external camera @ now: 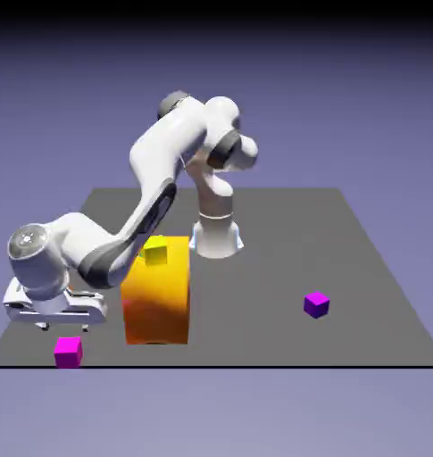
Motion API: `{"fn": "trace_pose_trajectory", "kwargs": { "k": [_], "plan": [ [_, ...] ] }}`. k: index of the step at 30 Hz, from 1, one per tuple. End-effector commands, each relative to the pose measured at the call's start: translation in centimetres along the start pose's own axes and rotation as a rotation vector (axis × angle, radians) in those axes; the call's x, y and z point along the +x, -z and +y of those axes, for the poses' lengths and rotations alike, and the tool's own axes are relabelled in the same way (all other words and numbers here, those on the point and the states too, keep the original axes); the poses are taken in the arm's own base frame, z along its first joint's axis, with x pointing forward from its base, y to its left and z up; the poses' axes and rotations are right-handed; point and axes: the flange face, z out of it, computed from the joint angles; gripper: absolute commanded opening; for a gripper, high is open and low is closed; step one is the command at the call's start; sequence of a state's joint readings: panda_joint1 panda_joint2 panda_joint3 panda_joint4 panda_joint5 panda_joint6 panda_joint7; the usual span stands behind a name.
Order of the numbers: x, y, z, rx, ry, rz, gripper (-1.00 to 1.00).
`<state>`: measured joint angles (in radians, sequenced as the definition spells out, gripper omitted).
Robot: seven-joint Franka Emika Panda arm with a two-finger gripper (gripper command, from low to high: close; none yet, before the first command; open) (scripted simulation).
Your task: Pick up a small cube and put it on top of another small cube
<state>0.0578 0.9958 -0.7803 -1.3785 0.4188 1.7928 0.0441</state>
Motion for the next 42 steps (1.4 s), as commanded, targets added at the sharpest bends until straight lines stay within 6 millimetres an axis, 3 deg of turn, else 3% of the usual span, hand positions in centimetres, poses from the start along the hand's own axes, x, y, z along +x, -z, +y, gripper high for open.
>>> {"fn": "trace_pose_trajectory", "kwargs": {
  "k": [1, 5, 8, 9, 10, 11, 14, 16, 24, 33, 42],
  "plan": [
    [0.4, -0.5, -0.2, -0.021, 0.013, -0.016, 0.0],
    [1.3, -2.0, -0.9, -0.079, 0.052, -0.059, 0.0],
    [1.6, -8.6, -1.1, -0.079, 0.052, -0.059, 0.0],
    [1.6, -8.8, -1.1, -0.079, 0.052, -0.059, 0.0],
    [1.6, -8.8, -1.1, -0.079, 0.052, -0.059, -1.0],
    [1.6, -8.8, -1.1, -0.079, 0.052, -0.059, -1.0],
    [1.3, -2.2, -0.9, -0.079, 0.052, -0.059, -1.0],
    [1.3, -2.0, -0.9, -0.079, 0.052, -0.059, -1.0],
    [-4.0, 3.6, 0.3, 0.055, -0.126, -0.16, -1.0],
    [-12.1, 10.7, 0.7, 0.115, -0.258, -0.239, -1.0],
    [-22.3, 17.7, 1.6, 0.09, -0.367, -0.231, -1.0]
  ]
}}
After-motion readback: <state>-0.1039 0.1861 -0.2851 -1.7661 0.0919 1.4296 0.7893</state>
